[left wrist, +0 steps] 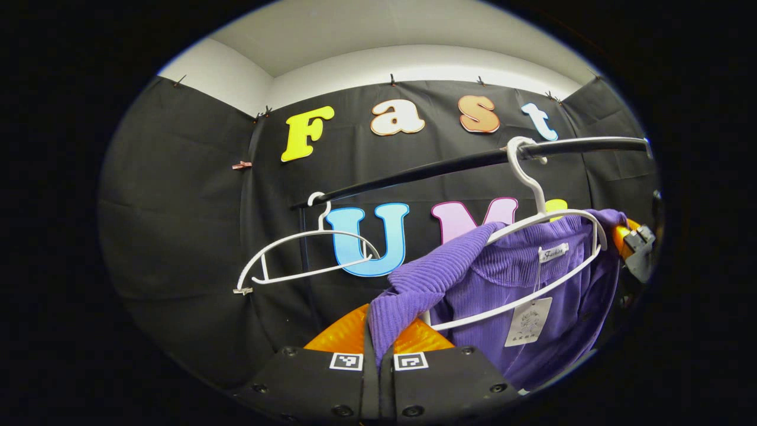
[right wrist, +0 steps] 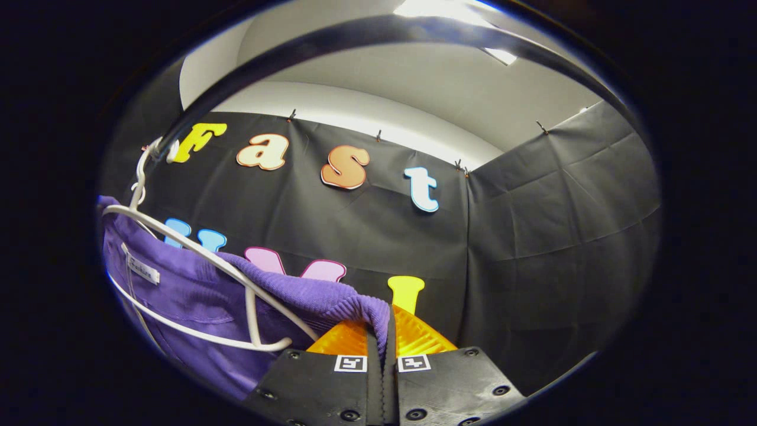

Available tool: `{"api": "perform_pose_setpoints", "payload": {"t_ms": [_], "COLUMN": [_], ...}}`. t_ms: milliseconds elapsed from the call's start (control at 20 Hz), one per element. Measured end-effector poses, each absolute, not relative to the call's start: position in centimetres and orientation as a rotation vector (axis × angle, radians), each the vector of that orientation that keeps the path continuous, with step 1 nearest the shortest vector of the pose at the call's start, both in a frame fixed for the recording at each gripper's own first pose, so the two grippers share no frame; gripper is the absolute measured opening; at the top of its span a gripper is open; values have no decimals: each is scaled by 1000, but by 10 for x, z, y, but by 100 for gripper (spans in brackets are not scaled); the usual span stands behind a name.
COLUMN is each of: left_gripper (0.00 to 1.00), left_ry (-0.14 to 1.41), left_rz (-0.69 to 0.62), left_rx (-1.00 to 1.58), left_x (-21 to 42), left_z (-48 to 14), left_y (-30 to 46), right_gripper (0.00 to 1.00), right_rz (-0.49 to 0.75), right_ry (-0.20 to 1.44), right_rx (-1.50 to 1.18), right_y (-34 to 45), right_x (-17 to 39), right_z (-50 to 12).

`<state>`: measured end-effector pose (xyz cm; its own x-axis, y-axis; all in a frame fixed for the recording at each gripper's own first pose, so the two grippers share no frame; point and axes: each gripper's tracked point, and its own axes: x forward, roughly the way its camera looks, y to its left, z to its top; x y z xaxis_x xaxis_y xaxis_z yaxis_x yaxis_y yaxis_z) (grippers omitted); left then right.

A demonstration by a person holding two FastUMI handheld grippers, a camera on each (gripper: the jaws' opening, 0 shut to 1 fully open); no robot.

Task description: Grasp the clothes on the hanger with both hands and then place them into the laundry hamper below.

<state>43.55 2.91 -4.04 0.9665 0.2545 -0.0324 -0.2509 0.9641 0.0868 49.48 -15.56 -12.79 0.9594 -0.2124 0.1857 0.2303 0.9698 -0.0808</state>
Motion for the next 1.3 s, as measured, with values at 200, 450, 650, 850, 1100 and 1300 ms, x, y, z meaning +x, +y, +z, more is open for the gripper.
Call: {"api": "perform_pose_setpoints", "payload": {"t_ms": [200,450,650,850,1100,1300], "left_gripper": [5,5,5,5,5,5], "left_ry": [48,56,60,93,125,163], "left_rz": [246,244,243,239,261,308], "left_rx": [84,90,90,77,59,38], "left_x": [432,434,434,430,422,408], "left_z": [-38,-31,-25,-36,-57,-79], "left_y": [31,38,46,49,68,99], "right_gripper": [4,4,5,5,5,5], "right_rz": [-189,-92,-43,-7,19,94], "right_ry": [-85,39,98,212,239,240], "right_rx": [-24,43,96,139,152,161], "right_y": [-142,-103,-81,-64,-44,-15], "right_x": [505,506,507,503,461,426], "right_z": [-175,-222,-239,-280,-292,-277]}}
